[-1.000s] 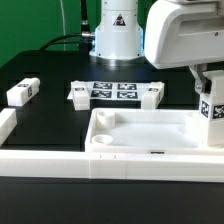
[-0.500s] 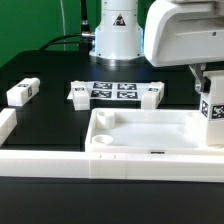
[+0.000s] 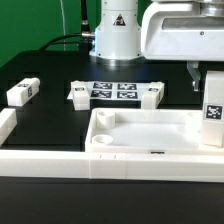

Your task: Assemble desk

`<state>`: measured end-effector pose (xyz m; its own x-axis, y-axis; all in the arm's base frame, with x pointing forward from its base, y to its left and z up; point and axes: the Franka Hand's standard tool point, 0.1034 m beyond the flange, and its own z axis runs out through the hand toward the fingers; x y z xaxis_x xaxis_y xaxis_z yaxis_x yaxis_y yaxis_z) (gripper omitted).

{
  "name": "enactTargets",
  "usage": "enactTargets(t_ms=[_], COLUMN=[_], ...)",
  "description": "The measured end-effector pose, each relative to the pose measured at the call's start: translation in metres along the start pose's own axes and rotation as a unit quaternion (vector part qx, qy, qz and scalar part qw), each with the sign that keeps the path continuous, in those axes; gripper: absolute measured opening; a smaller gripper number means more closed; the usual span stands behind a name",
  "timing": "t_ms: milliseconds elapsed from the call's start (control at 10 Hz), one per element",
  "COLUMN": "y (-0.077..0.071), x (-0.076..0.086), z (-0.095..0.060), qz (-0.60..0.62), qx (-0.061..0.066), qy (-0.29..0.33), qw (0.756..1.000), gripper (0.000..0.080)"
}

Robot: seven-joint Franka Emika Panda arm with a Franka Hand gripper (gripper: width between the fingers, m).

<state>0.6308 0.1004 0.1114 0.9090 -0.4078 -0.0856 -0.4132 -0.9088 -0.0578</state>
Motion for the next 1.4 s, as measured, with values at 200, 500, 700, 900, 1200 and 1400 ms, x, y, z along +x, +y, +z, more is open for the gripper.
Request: enactTargets(t_ms=[200, 500, 700, 900, 1200, 1400], y=[-0.0003, -0.0007, 0.0012, -0.0014, -0.0025, -0.0048], x=[-0.0001, 0.0000, 0.0001, -0.0014, -0.0017, -0.0013], z=[0.0001, 0.0002, 0.0011, 0.0019, 0.0021, 0.0025], qz=[0.051, 0.145, 0.277, 0.350, 0.476, 0.542], qx=[0.001, 0.004, 0.022, 0.028, 0.055, 0.066], qy=[0.000, -0.001, 0.000, -0.003, -0.010, -0.016], qw=[0.999, 0.989, 0.961, 0.936, 0.878, 0.838], gripper=[0.0288, 0.0288, 0.0289, 0.0290, 0.0290, 0.0290])
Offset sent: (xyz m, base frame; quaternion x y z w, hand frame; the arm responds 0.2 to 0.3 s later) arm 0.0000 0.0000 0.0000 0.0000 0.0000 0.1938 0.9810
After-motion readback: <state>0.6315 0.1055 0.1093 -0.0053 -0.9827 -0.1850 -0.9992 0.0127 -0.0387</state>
